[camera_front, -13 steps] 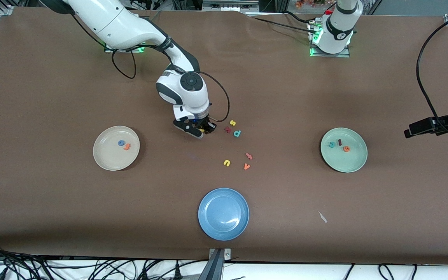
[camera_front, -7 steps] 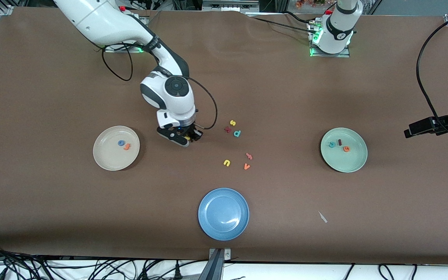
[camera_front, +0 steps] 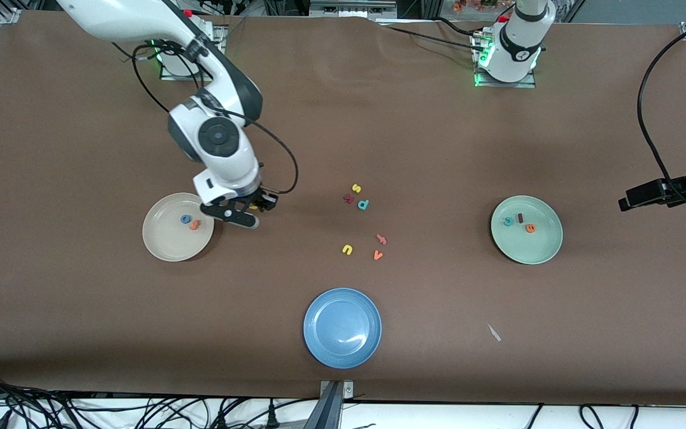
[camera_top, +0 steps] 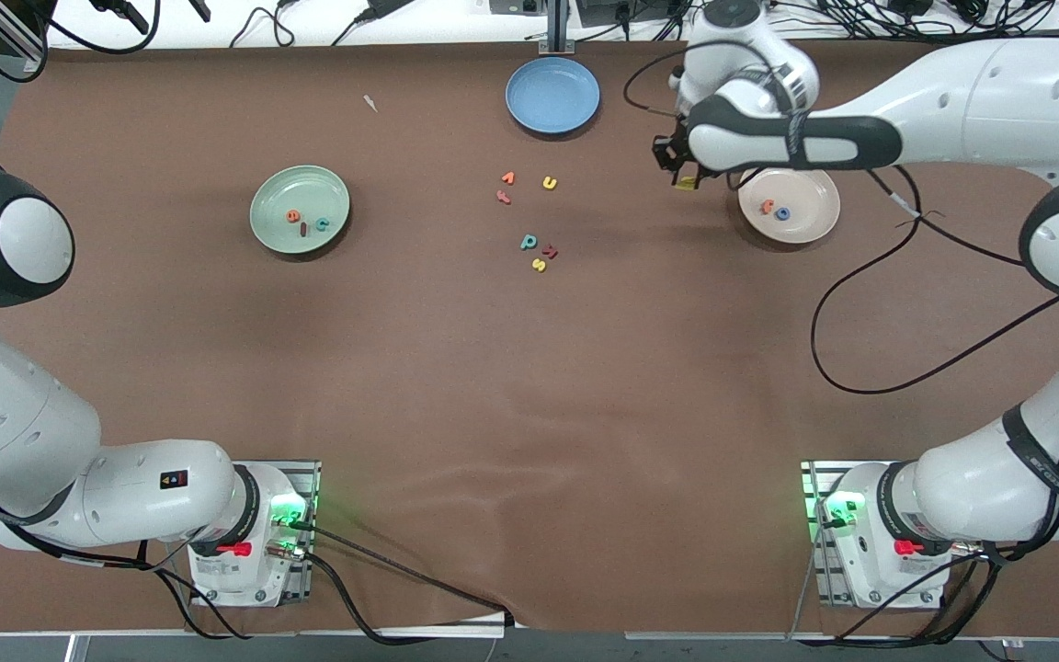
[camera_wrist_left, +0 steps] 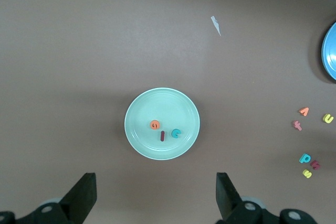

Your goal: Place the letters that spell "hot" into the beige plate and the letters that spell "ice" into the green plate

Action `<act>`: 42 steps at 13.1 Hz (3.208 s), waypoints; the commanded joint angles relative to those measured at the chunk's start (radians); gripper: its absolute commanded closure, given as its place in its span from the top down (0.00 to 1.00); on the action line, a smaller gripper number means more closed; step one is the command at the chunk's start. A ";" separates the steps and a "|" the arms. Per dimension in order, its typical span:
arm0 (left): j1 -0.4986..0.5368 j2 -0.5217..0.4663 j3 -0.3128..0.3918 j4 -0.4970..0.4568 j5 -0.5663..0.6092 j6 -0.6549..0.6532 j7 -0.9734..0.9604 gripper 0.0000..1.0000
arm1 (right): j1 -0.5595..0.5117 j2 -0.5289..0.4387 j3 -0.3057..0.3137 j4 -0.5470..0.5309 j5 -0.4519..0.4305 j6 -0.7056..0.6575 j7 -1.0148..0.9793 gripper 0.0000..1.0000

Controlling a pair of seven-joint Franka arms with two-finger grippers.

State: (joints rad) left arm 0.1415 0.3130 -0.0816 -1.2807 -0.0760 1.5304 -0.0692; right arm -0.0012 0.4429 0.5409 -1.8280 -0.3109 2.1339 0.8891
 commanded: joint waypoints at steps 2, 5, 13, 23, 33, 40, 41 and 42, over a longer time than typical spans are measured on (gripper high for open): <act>-0.003 -0.025 0.000 -0.028 0.021 0.014 0.022 1.00 | -0.045 -0.121 -0.079 -0.020 0.105 -0.133 -0.330 0.26; -0.003 -0.025 0.000 -0.028 0.021 0.013 0.022 1.00 | -0.060 -0.170 -0.186 -0.045 0.116 -0.150 -0.529 0.26; -0.003 -0.025 0.000 -0.028 0.021 0.013 0.022 1.00 | -0.062 -0.182 -0.314 -0.050 0.142 -0.144 -0.711 0.70; -0.003 -0.025 0.000 -0.028 0.021 0.013 0.022 1.00 | -0.063 -0.187 -0.344 -0.039 0.170 -0.150 -0.746 0.99; -0.003 -0.025 0.000 -0.028 0.021 0.013 0.022 1.00 | -0.063 -0.319 -0.354 0.131 0.286 -0.400 -0.861 1.00; -0.003 -0.025 0.000 -0.028 0.021 0.013 0.022 1.00 | 0.047 -0.332 -0.553 0.245 0.368 -0.534 -0.944 1.00; -0.003 -0.025 0.000 -0.028 0.021 0.013 0.022 1.00 | 0.047 -0.332 -0.553 0.245 0.368 -0.545 -0.944 1.00; -0.003 -0.025 0.000 -0.028 0.021 0.013 0.022 1.00 | 0.049 -0.335 -0.553 0.245 0.368 -0.560 -0.940 1.00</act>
State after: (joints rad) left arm 0.1415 0.3118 -0.0816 -1.2830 -0.0760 1.5304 -0.0691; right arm 0.0312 0.0980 0.0071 -1.6127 0.0360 1.6167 -0.0514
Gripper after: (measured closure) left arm 0.000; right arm 0.000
